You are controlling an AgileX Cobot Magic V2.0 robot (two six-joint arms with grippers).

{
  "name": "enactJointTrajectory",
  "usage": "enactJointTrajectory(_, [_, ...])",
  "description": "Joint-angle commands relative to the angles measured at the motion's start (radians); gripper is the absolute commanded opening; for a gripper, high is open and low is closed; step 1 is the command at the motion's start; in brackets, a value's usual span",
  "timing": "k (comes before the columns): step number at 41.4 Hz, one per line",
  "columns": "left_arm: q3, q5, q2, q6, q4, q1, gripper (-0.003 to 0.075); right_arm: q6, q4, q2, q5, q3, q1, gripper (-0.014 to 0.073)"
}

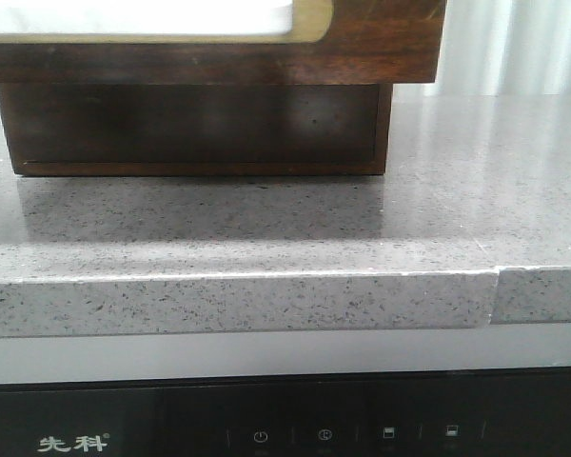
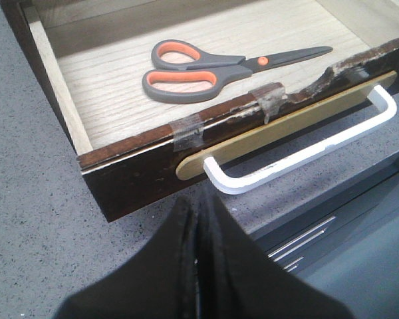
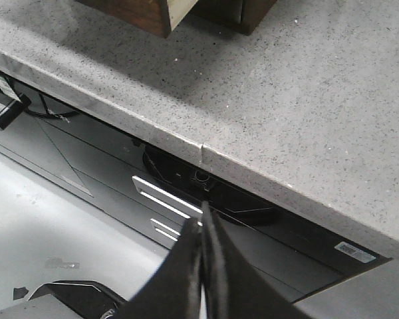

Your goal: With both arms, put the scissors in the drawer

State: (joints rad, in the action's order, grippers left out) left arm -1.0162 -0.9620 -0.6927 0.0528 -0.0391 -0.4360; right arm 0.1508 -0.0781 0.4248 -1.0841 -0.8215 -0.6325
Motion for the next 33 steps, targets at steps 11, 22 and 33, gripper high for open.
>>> enactJointTrajectory(11, [-0.033, 0.074, 0.001, -0.012, -0.013, -0.008, -0.0020, 0.001, -0.017, 0.007, 0.065, -0.022, 0.006, -0.0069])
enactJointTrajectory(22, [-0.002, 0.091, 0.030, -0.012, -0.013, 0.023, -0.0020, 0.001, -0.017, 0.007, 0.064, -0.022, 0.006, -0.0069])
enactJointTrajectory(33, [0.323, 0.426, 0.261, -0.012, 0.030, 0.256, -0.0020, 0.001, -0.017, 0.007, 0.064, -0.022, 0.006, -0.0069])
